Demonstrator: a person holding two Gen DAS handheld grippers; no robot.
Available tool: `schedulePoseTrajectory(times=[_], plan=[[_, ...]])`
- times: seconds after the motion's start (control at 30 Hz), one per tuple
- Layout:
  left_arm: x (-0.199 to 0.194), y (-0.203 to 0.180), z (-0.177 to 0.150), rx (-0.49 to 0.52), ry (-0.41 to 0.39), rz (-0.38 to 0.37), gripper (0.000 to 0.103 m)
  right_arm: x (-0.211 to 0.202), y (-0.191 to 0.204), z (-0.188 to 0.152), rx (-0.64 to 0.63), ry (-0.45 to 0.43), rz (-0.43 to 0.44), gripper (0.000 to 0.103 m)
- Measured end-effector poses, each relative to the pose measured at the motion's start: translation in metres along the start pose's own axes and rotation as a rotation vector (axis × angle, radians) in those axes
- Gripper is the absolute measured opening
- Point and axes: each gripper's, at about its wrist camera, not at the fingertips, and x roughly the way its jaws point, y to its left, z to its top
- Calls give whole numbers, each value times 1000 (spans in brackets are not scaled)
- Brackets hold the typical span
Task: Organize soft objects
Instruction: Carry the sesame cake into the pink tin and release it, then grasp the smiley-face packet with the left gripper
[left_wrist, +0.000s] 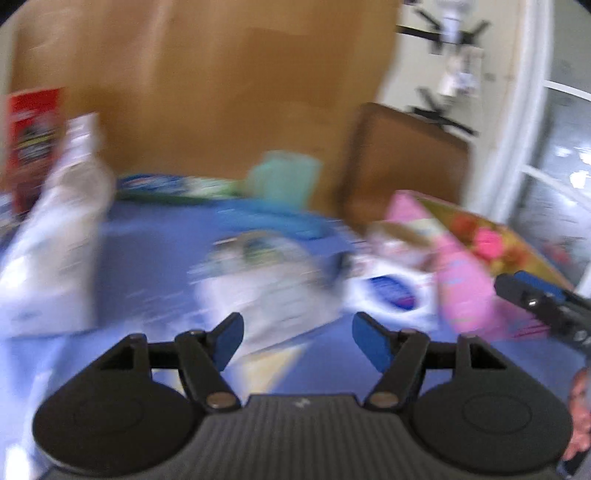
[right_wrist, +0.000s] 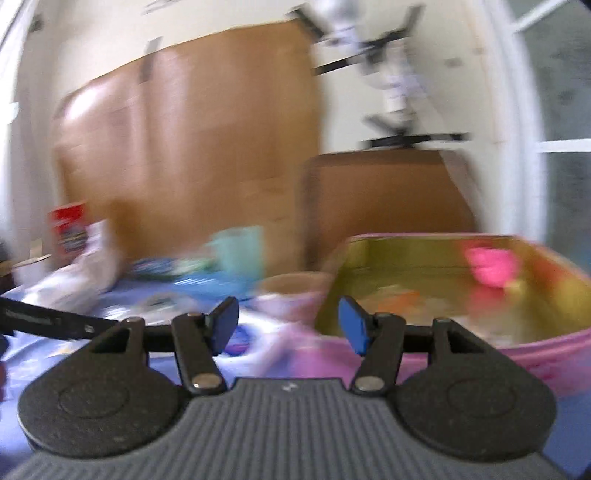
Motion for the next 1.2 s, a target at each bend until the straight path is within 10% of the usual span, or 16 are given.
schedulePoseTrajectory(times=[0.23, 0.47, 0.73, 0.87, 1.07, 1.2], plan=[[-10, 72, -19, -208, 8, 36, 67, 84, 52, 14, -14, 177, 192, 63], [-6, 80, -18, -247, -14, -5, 67, 176, 37, 26, 238, 381, 245, 59], [-10, 89, -23, -307, -19, -69, 68, 86, 58, -4, 170, 369, 404, 57], [-6, 86, -19, -298, -3, -72, 68, 55, 78, -11, -34, 322, 380, 84], [10, 74, -7, -245, 48, -11, 78, 88, 105, -12, -196, 355, 335, 86], [17, 54, -5, -161, 78, 12, 56, 102, 114, -18, -227, 387, 314, 74]])
